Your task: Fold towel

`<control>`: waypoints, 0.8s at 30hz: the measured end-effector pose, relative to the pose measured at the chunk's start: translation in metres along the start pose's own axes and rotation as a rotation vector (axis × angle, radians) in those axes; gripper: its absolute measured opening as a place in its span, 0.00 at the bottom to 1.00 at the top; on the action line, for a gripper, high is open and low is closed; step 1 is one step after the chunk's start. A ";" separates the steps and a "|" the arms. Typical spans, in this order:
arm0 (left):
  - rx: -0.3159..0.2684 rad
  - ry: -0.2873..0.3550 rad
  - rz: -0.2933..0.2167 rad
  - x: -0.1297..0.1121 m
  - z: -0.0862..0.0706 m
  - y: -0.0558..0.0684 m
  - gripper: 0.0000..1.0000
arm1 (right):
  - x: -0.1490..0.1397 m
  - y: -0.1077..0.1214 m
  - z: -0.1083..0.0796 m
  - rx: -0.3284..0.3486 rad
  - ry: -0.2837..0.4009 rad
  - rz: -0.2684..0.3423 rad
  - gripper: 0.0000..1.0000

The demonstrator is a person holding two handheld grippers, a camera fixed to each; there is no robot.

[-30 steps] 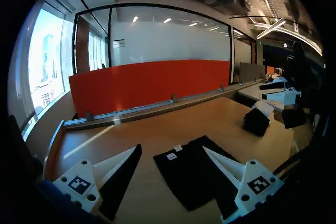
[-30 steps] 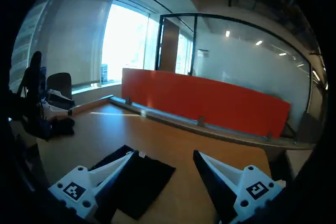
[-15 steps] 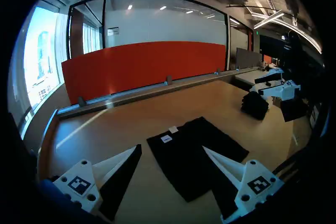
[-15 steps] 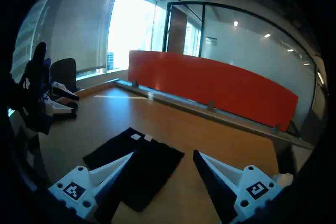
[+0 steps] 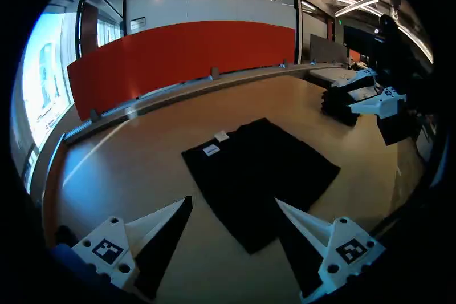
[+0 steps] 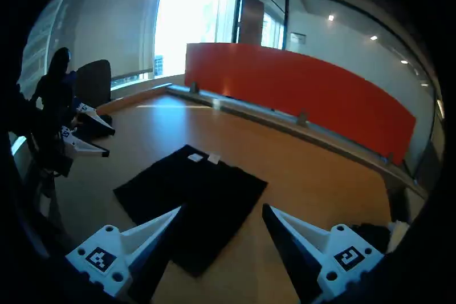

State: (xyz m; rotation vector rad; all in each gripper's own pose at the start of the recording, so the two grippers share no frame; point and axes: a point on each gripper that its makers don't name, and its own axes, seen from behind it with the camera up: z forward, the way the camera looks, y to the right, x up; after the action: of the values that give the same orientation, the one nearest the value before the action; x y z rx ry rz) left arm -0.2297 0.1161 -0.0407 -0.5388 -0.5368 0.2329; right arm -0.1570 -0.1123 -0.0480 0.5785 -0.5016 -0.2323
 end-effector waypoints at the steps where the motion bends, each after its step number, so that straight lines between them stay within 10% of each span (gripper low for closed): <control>1: -0.003 -0.010 0.003 -0.005 0.003 0.001 0.96 | -0.005 -0.002 0.002 0.004 -0.009 -0.004 1.00; 24: -0.089 -0.201 0.051 -0.097 0.044 0.029 0.96 | -0.109 -0.040 0.037 0.099 -0.194 -0.012 1.00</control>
State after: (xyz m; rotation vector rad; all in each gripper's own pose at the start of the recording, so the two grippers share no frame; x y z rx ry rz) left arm -0.3368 0.1254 -0.0652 -0.6195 -0.7320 0.3150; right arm -0.2716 -0.1243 -0.0860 0.6592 -0.7003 -0.2779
